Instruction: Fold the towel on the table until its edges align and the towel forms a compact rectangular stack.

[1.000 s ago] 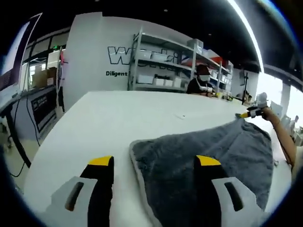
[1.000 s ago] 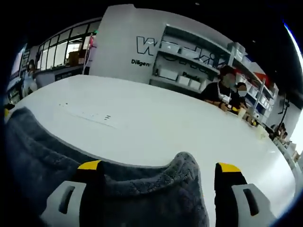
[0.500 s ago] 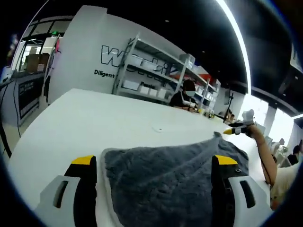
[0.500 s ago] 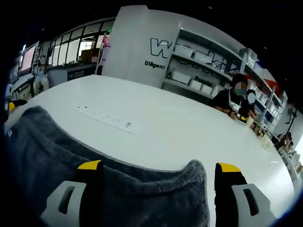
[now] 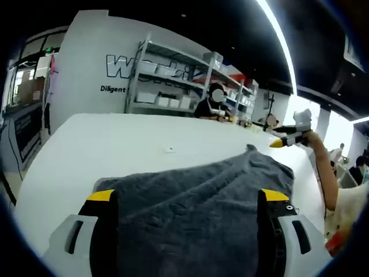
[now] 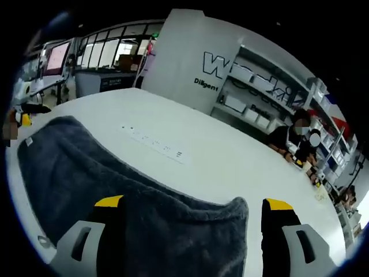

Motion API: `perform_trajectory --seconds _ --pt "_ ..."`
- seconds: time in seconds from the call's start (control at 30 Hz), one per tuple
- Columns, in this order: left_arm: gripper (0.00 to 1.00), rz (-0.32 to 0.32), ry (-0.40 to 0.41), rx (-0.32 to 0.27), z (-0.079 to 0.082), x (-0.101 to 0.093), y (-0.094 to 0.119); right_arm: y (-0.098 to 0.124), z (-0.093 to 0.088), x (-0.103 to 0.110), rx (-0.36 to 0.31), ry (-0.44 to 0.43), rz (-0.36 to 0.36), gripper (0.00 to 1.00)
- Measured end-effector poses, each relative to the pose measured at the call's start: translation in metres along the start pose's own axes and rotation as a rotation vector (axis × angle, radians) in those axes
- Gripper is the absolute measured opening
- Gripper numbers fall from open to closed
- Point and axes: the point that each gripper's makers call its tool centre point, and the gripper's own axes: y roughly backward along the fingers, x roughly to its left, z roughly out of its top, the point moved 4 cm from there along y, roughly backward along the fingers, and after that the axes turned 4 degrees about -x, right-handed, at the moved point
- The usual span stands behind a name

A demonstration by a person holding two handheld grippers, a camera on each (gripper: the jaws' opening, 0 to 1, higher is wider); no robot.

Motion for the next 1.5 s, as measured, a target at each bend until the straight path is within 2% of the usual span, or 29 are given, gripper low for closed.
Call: perform_trajectory --seconds 0.03,0.13,0.17,0.27,0.37,0.53,0.6,0.63,0.67,0.73,0.8,0.9,0.97,1.1,1.27,1.33,1.5 --pt "0.98 0.009 -0.018 0.021 -0.002 -0.008 0.004 0.006 -0.001 -0.003 -0.001 0.005 0.003 0.99" --pt "0.98 0.002 -0.037 0.020 0.000 -0.019 0.007 0.024 -0.005 -0.009 -0.005 0.026 0.002 0.99" --pt "0.98 -0.028 -0.053 0.024 0.000 -0.032 0.014 0.037 -0.011 -0.011 -0.002 0.048 0.013 0.99" --pt "0.98 -0.062 -0.069 0.017 0.000 -0.048 0.025 0.056 -0.024 -0.009 -0.013 0.049 0.074 0.99" --pt "0.98 -0.069 -0.089 0.017 -0.005 -0.055 0.038 0.072 -0.039 -0.010 -0.022 0.043 0.099 0.99" --pt "0.97 -0.058 -0.071 0.016 -0.019 -0.055 0.056 0.099 -0.077 -0.003 -0.029 0.014 0.161 0.99" --pt "0.93 -0.053 -0.112 0.030 -0.027 -0.055 0.061 0.104 -0.090 -0.001 -0.027 0.004 0.184 0.99" --pt "0.92 -0.052 -0.123 0.036 -0.030 -0.056 0.062 0.104 -0.092 -0.001 -0.026 0.001 0.188 0.98" --pt "0.92 -0.043 -0.119 0.041 -0.034 -0.055 0.063 0.106 -0.103 0.001 -0.016 -0.027 0.202 0.94" --pt "0.90 -0.019 -0.073 0.033 -0.038 -0.051 0.063 0.105 -0.115 0.002 -0.009 -0.053 0.206 0.89" --pt "0.86 -0.023 -0.050 0.033 -0.041 -0.051 0.064 0.104 -0.125 0.004 0.000 -0.070 0.212 0.80" --pt "0.79 -0.026 -0.042 0.044 -0.051 -0.049 0.069 0.104 -0.135 0.009 0.008 -0.081 0.241 0.69" --pt "0.73 -0.013 -0.048 0.073 -0.061 -0.045 0.076 0.104 -0.144 0.016 0.019 -0.104 0.293 0.62" --pt "0.62 -0.010 -0.040 0.093 -0.074 -0.037 0.085 0.102 -0.154 0.015 0.027 -0.119 0.310 0.49" --pt "0.46 -0.004 -0.027 0.119 -0.086 -0.034 0.085 0.097 -0.163 0.017 0.061 -0.142 0.333 0.42" --pt "0.42 0.010 -0.032 0.146 -0.093 -0.032 0.082 0.094 -0.167 0.017 0.075 -0.148 0.336 0.42" --pt "0.33 0.017 -0.026 0.172 -0.102 -0.029 0.076 0.089 -0.177 0.014 0.105 -0.172 0.331 0.38"
